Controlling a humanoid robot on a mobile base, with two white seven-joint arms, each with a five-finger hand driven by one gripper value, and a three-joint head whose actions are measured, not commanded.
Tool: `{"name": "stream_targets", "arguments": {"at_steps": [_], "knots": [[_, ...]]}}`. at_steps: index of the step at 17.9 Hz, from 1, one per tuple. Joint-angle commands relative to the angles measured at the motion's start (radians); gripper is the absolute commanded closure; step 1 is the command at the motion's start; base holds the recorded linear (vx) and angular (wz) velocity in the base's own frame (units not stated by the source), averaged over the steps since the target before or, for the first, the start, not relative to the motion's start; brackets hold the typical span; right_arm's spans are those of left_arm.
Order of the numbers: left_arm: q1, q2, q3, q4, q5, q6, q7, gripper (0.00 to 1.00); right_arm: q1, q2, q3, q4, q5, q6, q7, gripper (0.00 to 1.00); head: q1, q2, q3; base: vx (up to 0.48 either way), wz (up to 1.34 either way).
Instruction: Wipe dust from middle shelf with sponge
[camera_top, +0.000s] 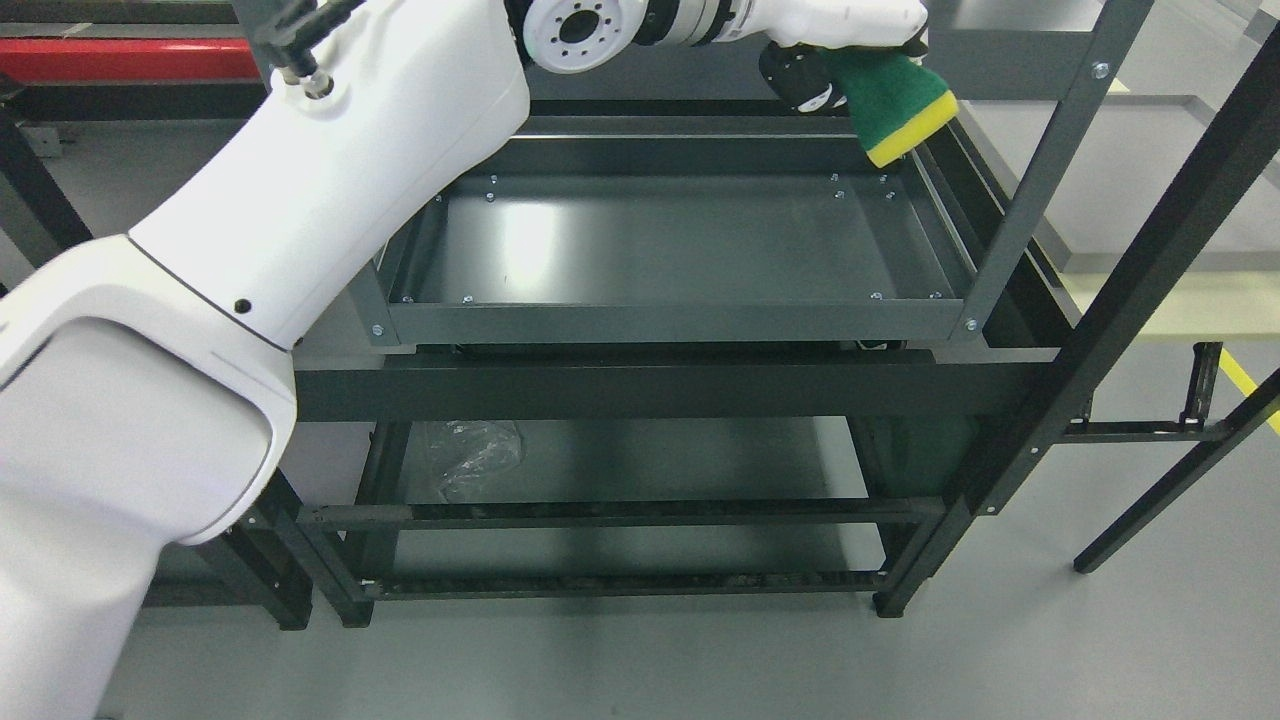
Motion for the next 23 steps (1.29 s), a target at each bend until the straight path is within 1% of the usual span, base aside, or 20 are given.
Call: {"name": "stream_targets", "arguments": {"at_steps": [1,2,3,5,7,11,13,15,18,21,23], "knots": [[-0.021,0.096,0.166,0.041,-0.084,-0.181,-0.117,0.97,0.0,-0.017,0.0,-0.017,0.0,0.074,0.0,0.0,0.0,0.0,0.0,0.0,0.0],[-0.015,0.141,0.177,0.041,-0.084,-0.205,-0.134,0.97,0.0,-0.017,0.0,-0.017,0.0,0.072,0.0,0.0,0.0,0.0,0.0,0.0,0.0],[-0.01,0.205,0.192,0.041,-0.084,-0.205,-0.145,0.97,-0.001,-0.017,0.0,-0.017,0.0,0.072,0.0,0.0,0.0,0.0,0.0,0.0,0.0],[-0.009,0.306,0.212,0.038,-0.083,-0.205,-0.156,0.97,-0.001,-0.017,0.0,-0.017,0.0,0.074,0.0,0.0,0.0,0.0,0.0,0.0,0.0],[-0.007,0.377,0.244,0.028,-0.081,-0.205,-0.18,0.97,0.0,-0.017,0.0,-0.017,0.0,0.072,0.0,0.0,0.0,0.0,0.0,0.0,0.0],[0.006,0.481,0.283,-0.004,-0.066,-0.205,-0.208,0.96,0.0,-0.017,0.0,-0.017,0.0,0.072,0.0,0.0,0.0,0.0,0.0,0.0,0.01],[0.028,0.543,0.294,-0.033,-0.017,-0.205,-0.234,0.95,0.0,-0.017,0.0,-0.017,0.0,0.072,0.0,0.0,0.0,0.0,0.0,0.0,0.0],[0.055,0.624,0.294,-0.077,0.053,-0.205,-0.297,0.95,0.0,-0.017,0.0,-0.017,0.0,0.072,0.0,0.0,0.0,0.0,0.0,0.0,0.0],[0.054,0.714,0.309,-0.084,0.104,-0.205,-0.309,0.95,0.0,-0.017,0.0,-0.017,0.0,0.072,0.0,0.0,0.0,0.0,0.0,0.0,0.0],[0.048,0.774,0.34,-0.091,0.156,-0.205,-0.314,0.94,0.0,-0.017,0.0,-0.017,0.0,0.072,0.0,0.0,0.0,0.0,0.0,0.0,0.0],[0.059,0.793,0.327,-0.113,0.24,-0.205,-0.315,0.94,0.0,-0.017,0.0,-0.017,0.0,0.072,0.0,0.0,0.0,0.0,0.0,0.0,0.0]]}}
